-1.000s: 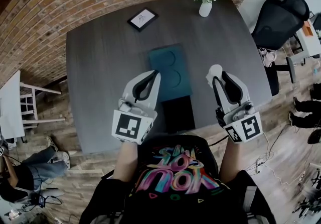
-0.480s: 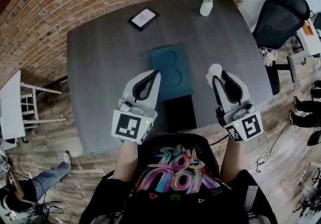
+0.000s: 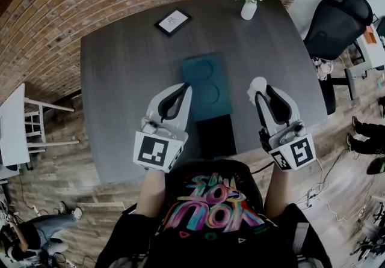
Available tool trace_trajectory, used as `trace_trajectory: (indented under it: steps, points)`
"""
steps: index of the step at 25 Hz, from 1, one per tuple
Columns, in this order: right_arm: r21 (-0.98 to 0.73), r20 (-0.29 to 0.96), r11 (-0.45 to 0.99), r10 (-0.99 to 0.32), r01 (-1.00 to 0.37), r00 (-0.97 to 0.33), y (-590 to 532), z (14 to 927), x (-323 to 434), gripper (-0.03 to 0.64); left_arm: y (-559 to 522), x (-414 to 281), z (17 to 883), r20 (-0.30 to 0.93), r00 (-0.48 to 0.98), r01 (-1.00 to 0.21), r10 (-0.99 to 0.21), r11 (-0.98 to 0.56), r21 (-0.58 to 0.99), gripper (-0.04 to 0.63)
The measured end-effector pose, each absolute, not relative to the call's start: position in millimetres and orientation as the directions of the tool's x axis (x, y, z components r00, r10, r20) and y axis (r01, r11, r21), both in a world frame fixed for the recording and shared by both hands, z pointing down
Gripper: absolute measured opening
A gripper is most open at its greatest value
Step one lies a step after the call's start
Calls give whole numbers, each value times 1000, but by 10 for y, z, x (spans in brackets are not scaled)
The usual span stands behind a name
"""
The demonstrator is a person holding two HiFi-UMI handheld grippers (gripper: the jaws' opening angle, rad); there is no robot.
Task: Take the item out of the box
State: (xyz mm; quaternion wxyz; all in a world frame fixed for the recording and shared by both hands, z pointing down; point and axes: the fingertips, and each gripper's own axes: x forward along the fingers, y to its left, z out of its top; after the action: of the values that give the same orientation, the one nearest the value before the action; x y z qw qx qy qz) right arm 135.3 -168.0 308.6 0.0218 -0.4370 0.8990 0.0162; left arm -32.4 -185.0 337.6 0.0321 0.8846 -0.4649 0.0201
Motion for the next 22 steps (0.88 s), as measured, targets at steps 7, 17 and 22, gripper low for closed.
trace_trajectory:
  steps: [7, 17, 22]
  points:
    - [7, -43, 619, -784, -785, -619, -1698, 3101, 1325, 98, -1869, -365, 3385, 71, 562, -827, -824, -560, 41, -2]
    - [5, -43, 626, -779, -780, -626, -1692, 3089, 1340, 98, -1884, -383, 3353, 53, 563, -826, -824, -563, 26, -2]
    - [9, -43, 628, -777, -778, -628, -1686, 3093, 1342, 98, -1902, -397, 3347, 45, 562, -827, -826, -563, 4, -2]
